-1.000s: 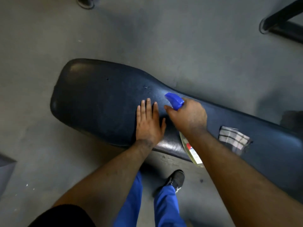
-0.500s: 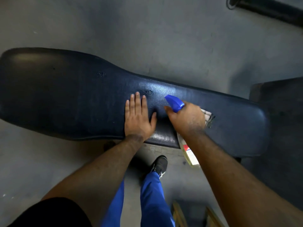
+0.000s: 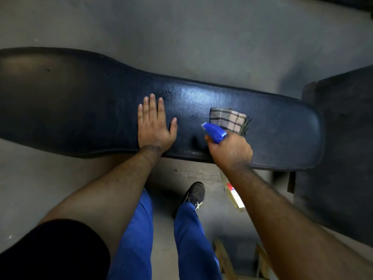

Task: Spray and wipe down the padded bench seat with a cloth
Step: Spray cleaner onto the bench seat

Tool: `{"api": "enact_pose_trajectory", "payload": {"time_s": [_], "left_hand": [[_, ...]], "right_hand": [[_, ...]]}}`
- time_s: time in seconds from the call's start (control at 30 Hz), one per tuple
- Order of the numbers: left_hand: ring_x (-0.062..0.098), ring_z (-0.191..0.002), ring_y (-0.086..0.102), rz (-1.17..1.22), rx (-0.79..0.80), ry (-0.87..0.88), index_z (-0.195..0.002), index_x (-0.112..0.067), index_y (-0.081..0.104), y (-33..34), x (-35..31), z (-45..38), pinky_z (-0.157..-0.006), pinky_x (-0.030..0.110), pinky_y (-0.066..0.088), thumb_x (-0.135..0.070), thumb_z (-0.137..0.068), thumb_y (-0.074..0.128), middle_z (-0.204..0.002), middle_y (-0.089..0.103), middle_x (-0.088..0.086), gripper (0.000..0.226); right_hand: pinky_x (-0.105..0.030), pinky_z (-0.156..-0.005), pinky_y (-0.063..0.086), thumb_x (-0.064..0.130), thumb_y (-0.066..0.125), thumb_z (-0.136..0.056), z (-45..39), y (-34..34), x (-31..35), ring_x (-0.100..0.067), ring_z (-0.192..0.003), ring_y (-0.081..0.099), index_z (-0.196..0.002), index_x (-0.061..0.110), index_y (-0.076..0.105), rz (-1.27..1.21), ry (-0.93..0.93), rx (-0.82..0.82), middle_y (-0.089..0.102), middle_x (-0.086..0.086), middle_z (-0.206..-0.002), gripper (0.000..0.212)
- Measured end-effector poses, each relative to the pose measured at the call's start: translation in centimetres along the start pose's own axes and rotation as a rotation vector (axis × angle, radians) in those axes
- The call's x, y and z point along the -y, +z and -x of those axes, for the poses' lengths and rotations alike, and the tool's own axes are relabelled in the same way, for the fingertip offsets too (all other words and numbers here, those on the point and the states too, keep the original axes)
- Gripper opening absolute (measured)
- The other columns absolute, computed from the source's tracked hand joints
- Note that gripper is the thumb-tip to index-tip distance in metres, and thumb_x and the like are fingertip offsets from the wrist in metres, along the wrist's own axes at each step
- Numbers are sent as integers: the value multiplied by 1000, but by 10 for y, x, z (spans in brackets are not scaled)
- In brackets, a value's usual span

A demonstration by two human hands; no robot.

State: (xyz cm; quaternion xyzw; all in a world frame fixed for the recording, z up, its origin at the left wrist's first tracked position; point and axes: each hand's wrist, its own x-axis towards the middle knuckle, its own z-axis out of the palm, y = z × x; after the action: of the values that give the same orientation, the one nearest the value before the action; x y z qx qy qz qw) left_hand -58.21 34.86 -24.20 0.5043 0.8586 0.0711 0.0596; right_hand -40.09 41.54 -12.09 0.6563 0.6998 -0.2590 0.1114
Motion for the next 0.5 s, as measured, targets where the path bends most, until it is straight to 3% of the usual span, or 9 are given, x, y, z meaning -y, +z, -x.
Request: {"api": "enact_pose_trajectory", "payload": {"time_s": [0.1, 0.2, 0.33, 0.43, 0.5], "left_hand": [[35, -149, 17, 108, 20, -4, -149, -4, 33, -10, 4, -1, -122, 47, 9, -51, -93, 42, -159, 25, 21, 73], [32, -148, 22, 250, 13, 35, -148, -3, 35, -29, 25, 10, -122, 44, 13, -42, -94, 44, -157, 28, 20, 68], [34, -145, 29, 114, -145, -59, -146, -1, 39, -43, 94, 28, -121, 47, 19, -34, -98, 46, -153, 35, 22, 58], [35, -148, 20, 46, -100, -211, -150, -1, 30, -44, 151, 22, -122, 47, 13, -44, -100, 38, -158, 25, 23, 66], [35, -149, 17, -1, -81, -224, -151, -1, 26, -39, 170, 22, -122, 47, 11, -52, -101, 31, -159, 22, 23, 72]], "right_hand": [[-30, -68, 40, 56, 63, -87, 14, 8, 0, -34, -89, 66, -100, 21, 69, -42, -46, 39, 65, -7, -85, 38], [-31, -67, 47, 57, 64, -86, 32, 14, 14, -28, -84, 67, -97, 23, 67, -45, -144, 92, 59, 1, -77, 35], [-31, -71, 46, 54, 62, -88, 51, 33, 44, -30, -89, 66, -99, 23, 68, -44, -234, 119, 69, -4, -89, 34], [-29, -67, 39, 50, 59, -91, 52, 51, 71, -30, -87, 66, -97, 21, 68, -19, -283, 102, 66, -3, -85, 31], [-29, -66, 36, 51, 58, -91, 51, 63, 85, -30, -86, 65, -95, 20, 67, 31, -283, 77, 64, -3, -84, 33]]}}
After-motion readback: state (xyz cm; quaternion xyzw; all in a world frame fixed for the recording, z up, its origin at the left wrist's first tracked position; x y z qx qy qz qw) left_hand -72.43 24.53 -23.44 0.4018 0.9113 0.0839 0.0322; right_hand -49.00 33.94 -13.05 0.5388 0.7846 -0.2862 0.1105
